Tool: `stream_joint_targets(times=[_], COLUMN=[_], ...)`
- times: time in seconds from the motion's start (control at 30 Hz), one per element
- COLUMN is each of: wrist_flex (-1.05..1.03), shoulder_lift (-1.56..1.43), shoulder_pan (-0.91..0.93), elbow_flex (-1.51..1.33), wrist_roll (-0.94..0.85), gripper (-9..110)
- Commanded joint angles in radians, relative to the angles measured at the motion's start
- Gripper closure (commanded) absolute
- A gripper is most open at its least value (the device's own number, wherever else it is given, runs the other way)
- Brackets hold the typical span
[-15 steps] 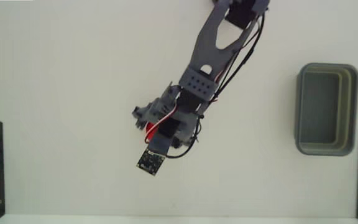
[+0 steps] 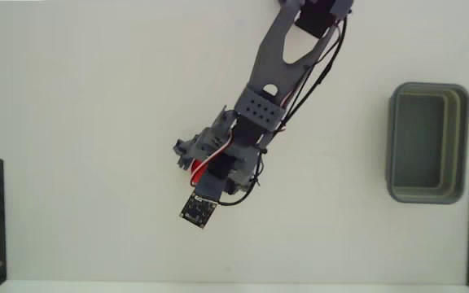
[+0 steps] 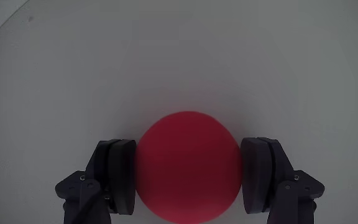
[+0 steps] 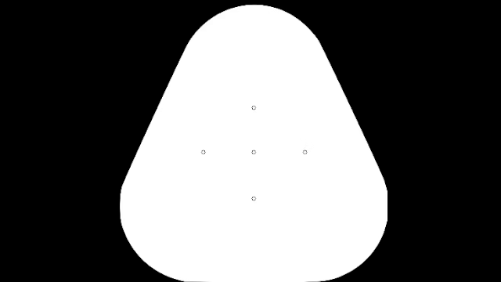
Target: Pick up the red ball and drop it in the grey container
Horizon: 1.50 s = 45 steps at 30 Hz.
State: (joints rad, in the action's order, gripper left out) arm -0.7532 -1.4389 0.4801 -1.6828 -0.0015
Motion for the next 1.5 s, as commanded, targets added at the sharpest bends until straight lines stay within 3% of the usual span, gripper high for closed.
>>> stream_joint_targets(times=[0.0,1.47], wrist_flex=[0.007,0.007], shoulder_lift=[-0.035,-0.035], shoulder_pan=[0.005,0.005], elbow_flex=[0.005,0.005], wrist_roll=[0.002,0.002], gripper=[-9,1])
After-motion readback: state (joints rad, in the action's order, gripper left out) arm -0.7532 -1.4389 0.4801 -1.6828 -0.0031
